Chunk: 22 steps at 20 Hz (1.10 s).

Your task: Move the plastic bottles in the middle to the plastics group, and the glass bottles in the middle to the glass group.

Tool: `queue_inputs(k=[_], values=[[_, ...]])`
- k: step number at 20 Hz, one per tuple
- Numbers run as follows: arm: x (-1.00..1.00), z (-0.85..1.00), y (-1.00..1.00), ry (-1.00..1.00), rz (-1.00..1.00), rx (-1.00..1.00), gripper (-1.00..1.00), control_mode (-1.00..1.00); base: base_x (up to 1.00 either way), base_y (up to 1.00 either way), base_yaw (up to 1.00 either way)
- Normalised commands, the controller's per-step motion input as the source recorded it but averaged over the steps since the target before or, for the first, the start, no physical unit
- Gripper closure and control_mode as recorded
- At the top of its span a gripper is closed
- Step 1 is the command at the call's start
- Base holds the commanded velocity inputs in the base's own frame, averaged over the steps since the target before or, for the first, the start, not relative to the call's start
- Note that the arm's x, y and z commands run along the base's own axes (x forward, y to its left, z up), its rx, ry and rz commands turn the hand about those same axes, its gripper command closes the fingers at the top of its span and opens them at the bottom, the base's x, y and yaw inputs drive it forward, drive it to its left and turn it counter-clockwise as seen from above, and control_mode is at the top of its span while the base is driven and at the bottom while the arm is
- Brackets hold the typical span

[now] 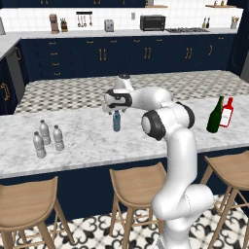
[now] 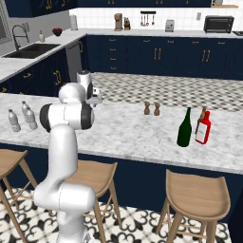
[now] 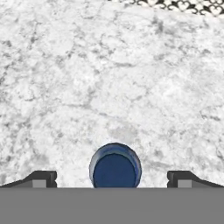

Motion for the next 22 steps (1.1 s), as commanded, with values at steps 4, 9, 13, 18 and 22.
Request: queue_inputs(k=[4,9,13,18,22], values=[[0.0,0.0,0.0,0.0,0.0,0.0,-1.0,-1.0,0.0,0.0,0.0],[0.0,-0.12,0.0,0.0,0.0,0.0,-1.0,-1.0,0.0,0.0,0.0],[-0.02,-0.21,0.0,0.0,0.0,0.0,-1.0,-1.0,0.0,0.0,0.0],[0.1,-0.01,0.0,0.0,0.0,0.0,-1.0,-1.0,0.0,0.0,0.0],[0.07,0.0,0.0,0.0,0.0,0.0,-1.0,-1.0,0.0,0.0,0.0]])
